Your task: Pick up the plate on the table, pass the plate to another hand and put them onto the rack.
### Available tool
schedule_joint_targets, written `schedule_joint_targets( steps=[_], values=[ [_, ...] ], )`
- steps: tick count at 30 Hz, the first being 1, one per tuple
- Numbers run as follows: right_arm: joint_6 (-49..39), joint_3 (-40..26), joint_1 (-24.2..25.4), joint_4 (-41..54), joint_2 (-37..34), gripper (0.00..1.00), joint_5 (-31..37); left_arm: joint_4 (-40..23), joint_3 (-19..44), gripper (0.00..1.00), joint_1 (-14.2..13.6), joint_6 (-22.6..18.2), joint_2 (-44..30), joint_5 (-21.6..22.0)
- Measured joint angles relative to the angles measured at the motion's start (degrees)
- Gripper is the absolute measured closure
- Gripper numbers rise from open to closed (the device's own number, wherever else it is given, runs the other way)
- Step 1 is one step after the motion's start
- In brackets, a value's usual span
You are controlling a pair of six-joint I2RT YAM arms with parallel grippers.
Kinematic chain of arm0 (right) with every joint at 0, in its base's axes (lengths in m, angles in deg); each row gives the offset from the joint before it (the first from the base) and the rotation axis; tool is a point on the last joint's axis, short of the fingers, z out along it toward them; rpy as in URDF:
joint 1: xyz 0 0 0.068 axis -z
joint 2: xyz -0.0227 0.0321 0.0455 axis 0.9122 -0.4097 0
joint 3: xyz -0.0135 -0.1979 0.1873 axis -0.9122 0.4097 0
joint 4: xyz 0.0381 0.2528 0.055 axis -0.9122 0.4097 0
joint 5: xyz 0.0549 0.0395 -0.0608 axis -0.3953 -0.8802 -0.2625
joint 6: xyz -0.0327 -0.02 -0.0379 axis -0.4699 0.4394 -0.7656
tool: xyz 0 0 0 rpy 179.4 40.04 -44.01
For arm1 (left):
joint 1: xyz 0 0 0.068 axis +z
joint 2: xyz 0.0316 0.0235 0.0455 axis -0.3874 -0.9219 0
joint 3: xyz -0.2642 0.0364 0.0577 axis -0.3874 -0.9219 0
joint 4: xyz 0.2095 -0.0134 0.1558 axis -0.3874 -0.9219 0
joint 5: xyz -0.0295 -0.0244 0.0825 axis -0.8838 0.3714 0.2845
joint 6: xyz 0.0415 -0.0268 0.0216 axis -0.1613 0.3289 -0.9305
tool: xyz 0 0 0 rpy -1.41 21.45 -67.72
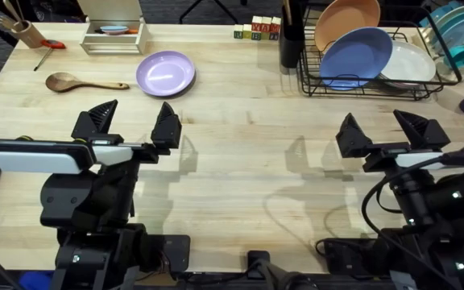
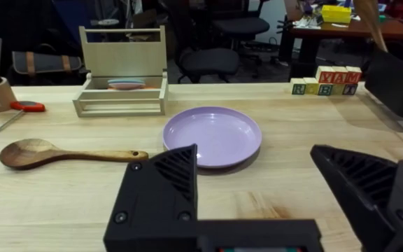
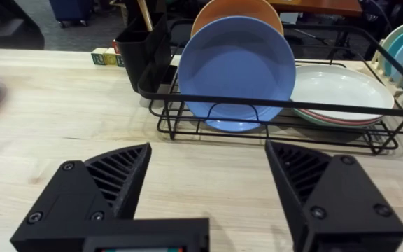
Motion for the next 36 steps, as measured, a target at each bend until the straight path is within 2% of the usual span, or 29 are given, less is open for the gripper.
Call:
schedule_joint_targets(
  steps=[18,25,27,30,36],
  values=[
    [-0.02,-0.02,0.09,0.23,0.0,0.005,0.21,-0.08,0.0,0.008,0.0,-0.09,0.0,0.0],
    [0.07,-0.33,0.09,0.92,0.0,0.005,0.83,1.41,0.03,0.008,0.02,-0.07,-0.02,1.99],
    [0.13,-1.68,0.09,3.45,-0.15,0.005,1.1,-1.12,0.54,0.008,0.0,-0.08,-0.02,2.16],
    [0.25,-5.81,0.09,9.25,-2.06,0.006,1.77,-9.02,4.53,0.007,0.02,-0.08,-0.99,2.45],
    [0.26,-19.69,0.09,16.6,-12.0,0.005,2.65,-21.43,21.09,0.007,0.02,-0.09,-10.75,3.41]
  ],
)
